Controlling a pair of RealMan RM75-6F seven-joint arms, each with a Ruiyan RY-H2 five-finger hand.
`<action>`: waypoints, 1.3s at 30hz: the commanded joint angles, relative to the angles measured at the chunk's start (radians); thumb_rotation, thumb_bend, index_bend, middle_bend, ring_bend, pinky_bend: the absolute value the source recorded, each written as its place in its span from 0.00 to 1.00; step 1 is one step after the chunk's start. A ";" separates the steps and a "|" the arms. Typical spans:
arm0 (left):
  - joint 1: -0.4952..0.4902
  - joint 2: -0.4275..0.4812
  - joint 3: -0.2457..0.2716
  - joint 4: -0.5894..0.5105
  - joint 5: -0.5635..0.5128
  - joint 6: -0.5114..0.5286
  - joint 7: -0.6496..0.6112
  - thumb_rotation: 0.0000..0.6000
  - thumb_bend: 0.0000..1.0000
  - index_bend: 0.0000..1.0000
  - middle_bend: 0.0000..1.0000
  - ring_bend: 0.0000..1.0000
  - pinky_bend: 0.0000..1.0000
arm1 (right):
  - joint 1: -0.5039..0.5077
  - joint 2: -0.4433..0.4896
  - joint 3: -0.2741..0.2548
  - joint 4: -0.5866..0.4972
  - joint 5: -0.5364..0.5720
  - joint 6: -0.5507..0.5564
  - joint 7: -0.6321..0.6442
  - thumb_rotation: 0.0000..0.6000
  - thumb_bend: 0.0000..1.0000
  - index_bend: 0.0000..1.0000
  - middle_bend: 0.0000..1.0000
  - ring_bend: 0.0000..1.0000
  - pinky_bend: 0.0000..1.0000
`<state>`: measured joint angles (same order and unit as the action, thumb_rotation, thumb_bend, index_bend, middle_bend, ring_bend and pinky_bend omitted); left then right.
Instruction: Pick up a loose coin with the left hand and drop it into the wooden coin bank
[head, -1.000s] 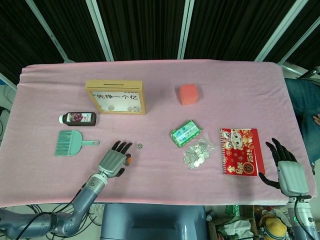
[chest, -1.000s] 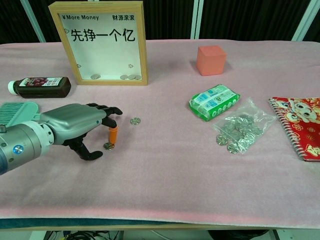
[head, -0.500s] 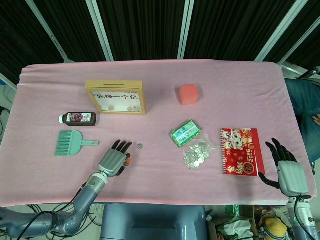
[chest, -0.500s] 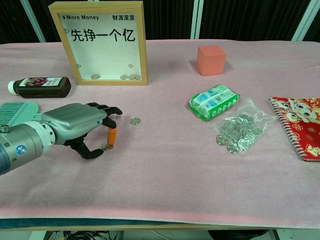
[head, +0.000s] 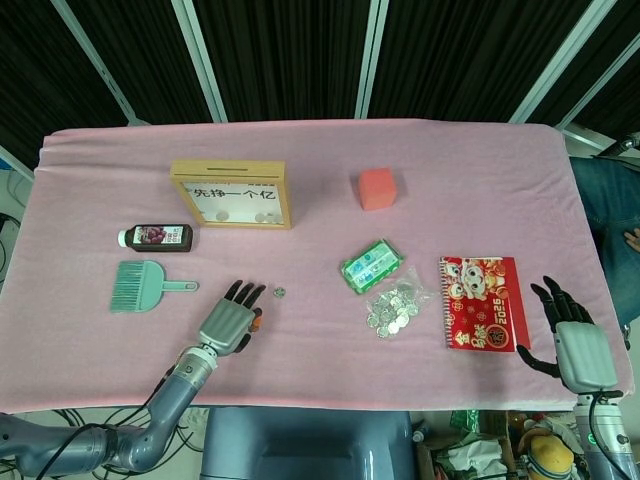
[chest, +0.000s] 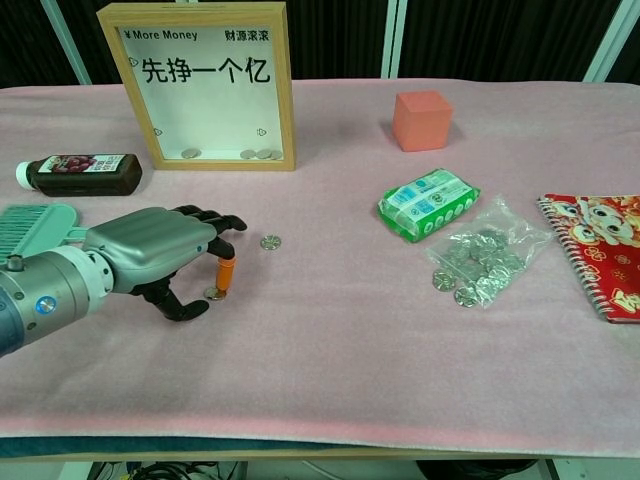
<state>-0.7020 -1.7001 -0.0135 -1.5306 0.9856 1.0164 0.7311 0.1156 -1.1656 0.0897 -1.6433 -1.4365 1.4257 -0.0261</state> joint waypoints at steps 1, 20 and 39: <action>-0.001 -0.001 -0.001 0.000 -0.001 0.000 0.002 1.00 0.37 0.47 0.04 0.00 0.00 | 0.000 0.000 0.000 0.000 0.001 0.000 0.000 1.00 0.14 0.12 0.01 0.10 0.19; 0.001 -0.006 0.000 0.017 0.010 -0.002 -0.008 1.00 0.42 0.53 0.07 0.00 0.00 | 0.001 0.001 0.001 -0.003 0.005 -0.004 0.002 1.00 0.14 0.13 0.01 0.10 0.19; 0.011 -0.011 -0.009 0.031 0.064 0.016 -0.056 1.00 0.40 0.34 0.06 0.00 0.00 | 0.002 0.002 -0.001 -0.011 0.013 -0.014 0.002 1.00 0.14 0.14 0.02 0.10 0.19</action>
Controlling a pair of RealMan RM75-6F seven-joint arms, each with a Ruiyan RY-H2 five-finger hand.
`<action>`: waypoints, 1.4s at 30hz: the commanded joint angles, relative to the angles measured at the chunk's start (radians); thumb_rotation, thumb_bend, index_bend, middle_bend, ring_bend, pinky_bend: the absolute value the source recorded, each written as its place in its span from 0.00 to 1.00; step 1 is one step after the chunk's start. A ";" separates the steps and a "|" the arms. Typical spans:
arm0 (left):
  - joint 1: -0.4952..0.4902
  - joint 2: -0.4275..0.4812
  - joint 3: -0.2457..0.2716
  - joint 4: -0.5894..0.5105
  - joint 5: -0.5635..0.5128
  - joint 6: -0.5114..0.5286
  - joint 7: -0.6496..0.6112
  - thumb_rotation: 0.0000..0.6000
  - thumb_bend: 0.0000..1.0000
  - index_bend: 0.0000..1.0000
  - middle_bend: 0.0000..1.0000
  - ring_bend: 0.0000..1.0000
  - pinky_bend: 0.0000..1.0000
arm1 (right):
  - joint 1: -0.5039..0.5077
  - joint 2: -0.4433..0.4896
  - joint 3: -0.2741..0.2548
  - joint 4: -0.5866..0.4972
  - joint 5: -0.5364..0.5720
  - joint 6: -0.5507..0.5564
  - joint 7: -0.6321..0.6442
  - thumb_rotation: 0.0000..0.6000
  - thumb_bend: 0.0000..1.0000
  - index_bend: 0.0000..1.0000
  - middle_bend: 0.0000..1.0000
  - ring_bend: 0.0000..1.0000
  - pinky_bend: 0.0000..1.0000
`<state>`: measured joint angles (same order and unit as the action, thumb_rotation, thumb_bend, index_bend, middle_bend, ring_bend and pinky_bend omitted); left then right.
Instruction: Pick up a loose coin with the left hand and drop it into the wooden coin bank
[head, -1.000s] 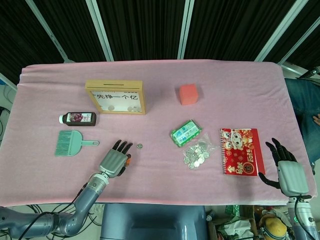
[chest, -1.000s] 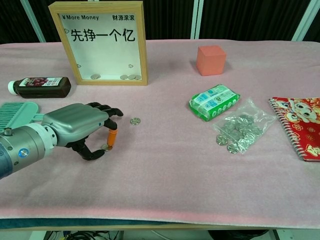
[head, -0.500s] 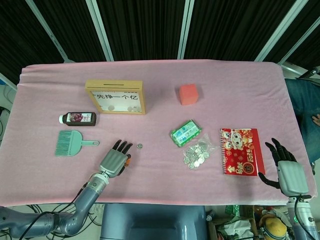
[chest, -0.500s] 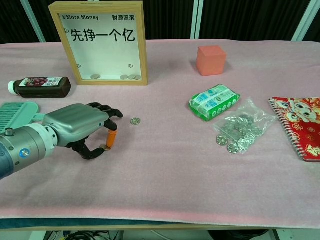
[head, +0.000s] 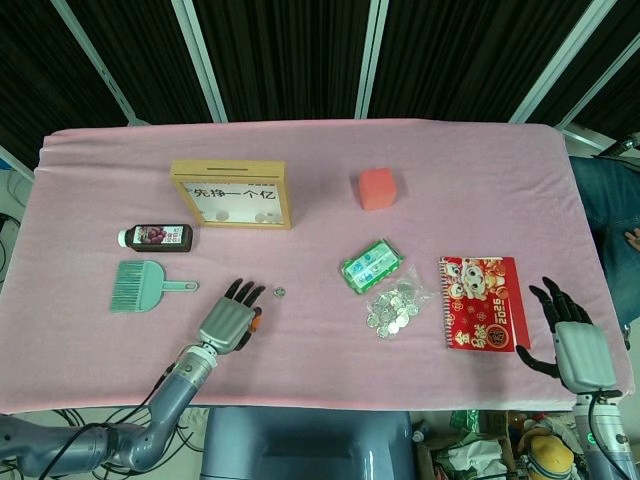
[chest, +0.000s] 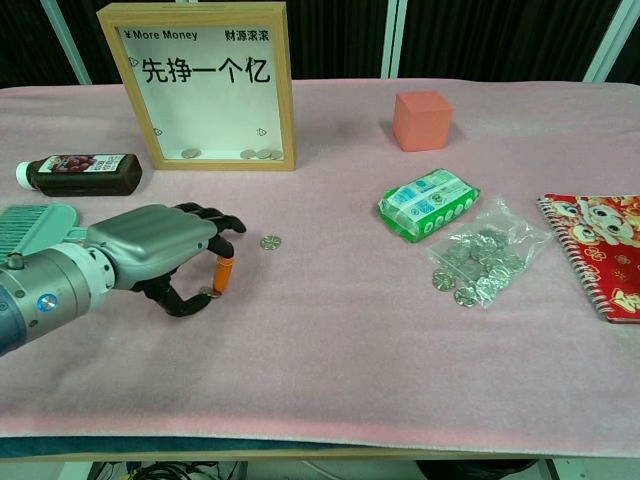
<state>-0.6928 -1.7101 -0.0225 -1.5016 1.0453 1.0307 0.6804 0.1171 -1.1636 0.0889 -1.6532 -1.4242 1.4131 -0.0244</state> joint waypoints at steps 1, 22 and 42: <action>0.002 -0.001 -0.001 0.004 0.009 0.002 -0.009 1.00 0.40 0.34 0.06 0.00 0.00 | 0.000 0.000 0.000 -0.002 0.002 -0.002 0.000 1.00 0.14 0.14 0.02 0.10 0.19; 0.024 -0.020 -0.009 0.049 0.088 0.026 -0.076 1.00 0.40 0.46 0.07 0.00 0.00 | 0.001 0.002 0.001 -0.006 0.009 -0.006 -0.002 1.00 0.14 0.14 0.02 0.10 0.19; 0.038 -0.030 -0.020 0.066 0.124 0.026 -0.100 1.00 0.40 0.51 0.10 0.00 0.00 | 0.002 0.004 0.001 -0.011 0.015 -0.011 -0.005 1.00 0.15 0.14 0.02 0.10 0.19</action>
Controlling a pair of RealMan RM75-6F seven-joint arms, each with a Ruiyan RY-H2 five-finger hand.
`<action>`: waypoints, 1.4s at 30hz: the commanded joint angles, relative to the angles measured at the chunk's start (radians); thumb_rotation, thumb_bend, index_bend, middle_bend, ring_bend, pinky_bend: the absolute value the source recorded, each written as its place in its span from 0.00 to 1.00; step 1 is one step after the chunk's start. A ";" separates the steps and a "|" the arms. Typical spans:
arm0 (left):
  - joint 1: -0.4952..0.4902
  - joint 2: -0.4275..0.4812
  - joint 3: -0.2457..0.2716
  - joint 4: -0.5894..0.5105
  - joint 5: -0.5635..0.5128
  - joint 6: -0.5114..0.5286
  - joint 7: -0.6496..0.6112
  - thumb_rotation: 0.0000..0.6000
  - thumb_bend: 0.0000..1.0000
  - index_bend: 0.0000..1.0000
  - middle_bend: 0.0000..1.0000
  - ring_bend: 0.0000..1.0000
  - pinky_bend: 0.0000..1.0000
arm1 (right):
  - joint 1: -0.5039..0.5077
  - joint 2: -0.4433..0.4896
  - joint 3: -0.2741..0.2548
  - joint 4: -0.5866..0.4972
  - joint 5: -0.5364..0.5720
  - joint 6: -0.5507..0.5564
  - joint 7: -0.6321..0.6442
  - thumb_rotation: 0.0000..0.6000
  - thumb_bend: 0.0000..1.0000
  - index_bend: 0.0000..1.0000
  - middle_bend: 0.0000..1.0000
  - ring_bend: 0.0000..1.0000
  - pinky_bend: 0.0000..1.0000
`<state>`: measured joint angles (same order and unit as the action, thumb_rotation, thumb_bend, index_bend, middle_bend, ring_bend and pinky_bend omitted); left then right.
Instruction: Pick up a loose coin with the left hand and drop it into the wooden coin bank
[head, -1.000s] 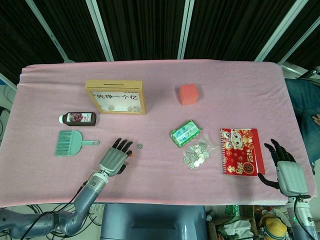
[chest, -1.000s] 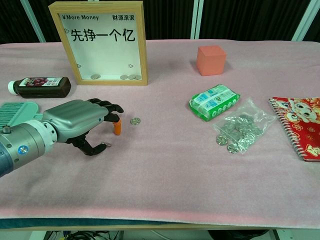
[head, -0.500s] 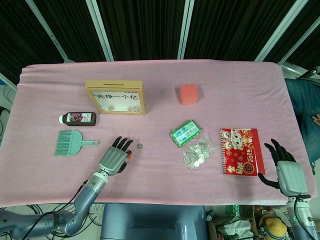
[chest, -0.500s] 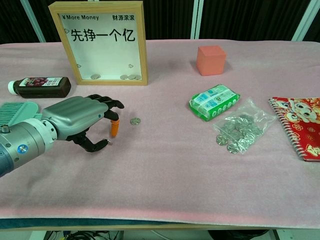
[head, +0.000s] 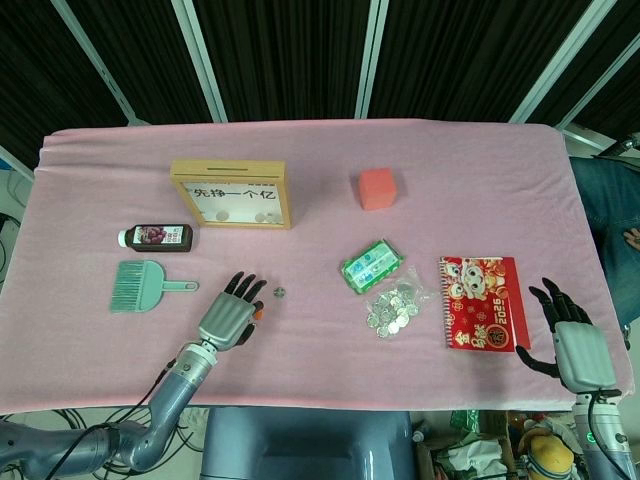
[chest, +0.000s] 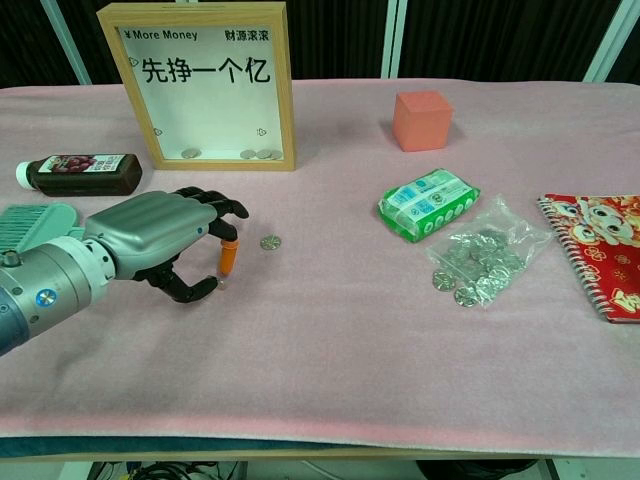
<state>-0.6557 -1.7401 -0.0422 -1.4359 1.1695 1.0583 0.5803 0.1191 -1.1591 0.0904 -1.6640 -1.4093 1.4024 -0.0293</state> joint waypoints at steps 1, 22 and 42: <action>0.002 0.000 0.000 0.001 0.000 -0.002 -0.002 1.00 0.40 0.51 0.10 0.00 0.00 | 0.000 0.000 0.000 0.000 0.001 0.000 0.001 1.00 0.15 0.14 0.02 0.10 0.19; 0.011 -0.004 -0.010 0.010 0.005 -0.001 0.012 1.00 0.42 0.57 0.14 0.00 0.00 | 0.001 0.001 -0.001 -0.002 0.003 -0.004 0.001 1.00 0.15 0.14 0.02 0.10 0.19; 0.015 -0.013 -0.016 0.017 0.000 -0.007 0.024 1.00 0.45 0.61 0.17 0.00 0.00 | 0.002 0.005 -0.002 -0.006 0.004 -0.010 0.004 1.00 0.14 0.14 0.02 0.10 0.19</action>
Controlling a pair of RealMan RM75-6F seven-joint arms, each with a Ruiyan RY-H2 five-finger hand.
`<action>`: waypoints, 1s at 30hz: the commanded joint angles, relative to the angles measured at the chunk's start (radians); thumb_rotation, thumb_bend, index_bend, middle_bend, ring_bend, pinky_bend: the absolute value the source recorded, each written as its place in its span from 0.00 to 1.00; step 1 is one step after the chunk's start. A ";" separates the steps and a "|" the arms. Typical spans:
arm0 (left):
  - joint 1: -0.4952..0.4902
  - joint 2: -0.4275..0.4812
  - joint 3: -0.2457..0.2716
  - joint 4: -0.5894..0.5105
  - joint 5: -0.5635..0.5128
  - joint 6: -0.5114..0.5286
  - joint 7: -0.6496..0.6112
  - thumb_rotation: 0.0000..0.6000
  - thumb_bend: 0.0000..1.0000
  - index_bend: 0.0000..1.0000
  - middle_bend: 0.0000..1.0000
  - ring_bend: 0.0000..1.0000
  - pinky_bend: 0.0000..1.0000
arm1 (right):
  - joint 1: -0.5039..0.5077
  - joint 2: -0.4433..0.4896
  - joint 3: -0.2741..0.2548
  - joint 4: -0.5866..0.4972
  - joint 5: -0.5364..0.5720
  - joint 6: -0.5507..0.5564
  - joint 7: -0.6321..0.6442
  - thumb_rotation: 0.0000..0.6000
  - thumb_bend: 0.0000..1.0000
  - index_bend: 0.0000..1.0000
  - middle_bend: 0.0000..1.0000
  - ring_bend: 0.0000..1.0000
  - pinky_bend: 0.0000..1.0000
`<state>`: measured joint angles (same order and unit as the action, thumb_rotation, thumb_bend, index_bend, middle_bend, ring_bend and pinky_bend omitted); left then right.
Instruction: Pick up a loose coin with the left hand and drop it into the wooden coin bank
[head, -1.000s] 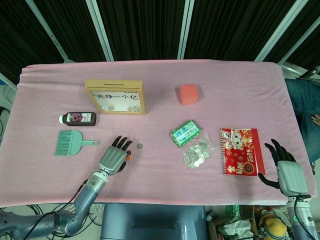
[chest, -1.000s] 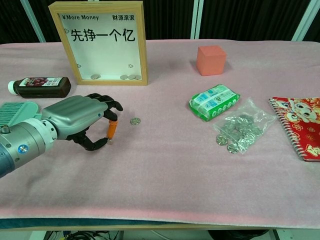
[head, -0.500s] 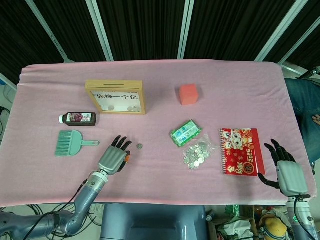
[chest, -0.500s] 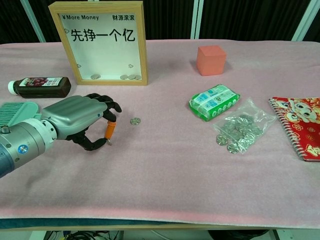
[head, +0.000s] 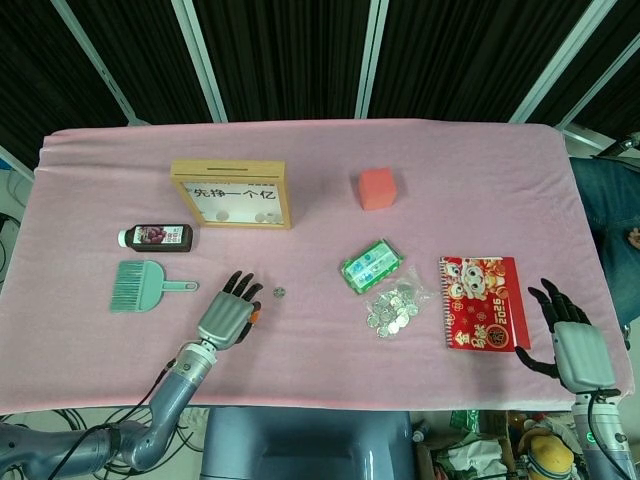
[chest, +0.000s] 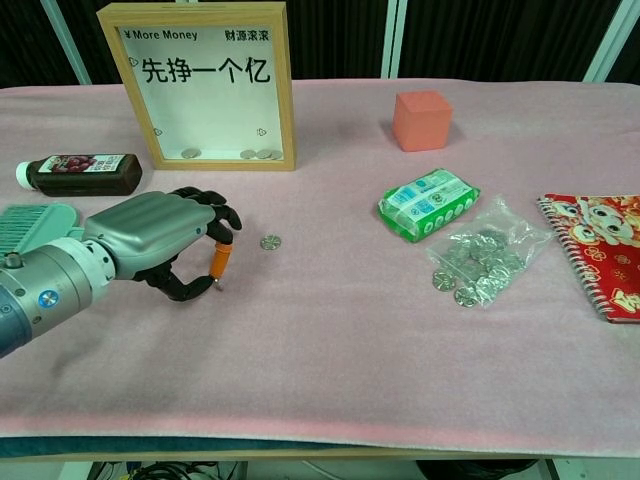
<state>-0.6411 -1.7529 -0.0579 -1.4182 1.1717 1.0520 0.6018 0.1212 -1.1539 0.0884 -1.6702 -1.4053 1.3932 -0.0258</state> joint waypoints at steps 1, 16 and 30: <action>0.000 -0.001 -0.001 0.000 -0.003 -0.001 0.004 1.00 0.46 0.61 0.18 0.00 0.00 | 0.000 0.001 0.000 -0.001 0.000 -0.001 0.000 1.00 0.14 0.14 0.02 0.10 0.19; 0.007 0.021 -0.017 -0.041 0.001 0.021 0.007 1.00 0.47 0.62 0.18 0.00 0.00 | 0.000 0.002 0.000 -0.002 -0.001 0.000 0.005 1.00 0.14 0.14 0.02 0.10 0.19; -0.011 0.382 -0.153 -0.507 -0.023 0.145 0.208 1.00 0.47 0.61 0.18 0.00 0.00 | -0.003 0.003 0.002 -0.006 0.003 0.006 0.001 1.00 0.15 0.14 0.02 0.10 0.19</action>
<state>-0.6406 -1.4622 -0.1594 -1.8281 1.1779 1.1665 0.7424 0.1182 -1.1514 0.0900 -1.6765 -1.4024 1.3995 -0.0248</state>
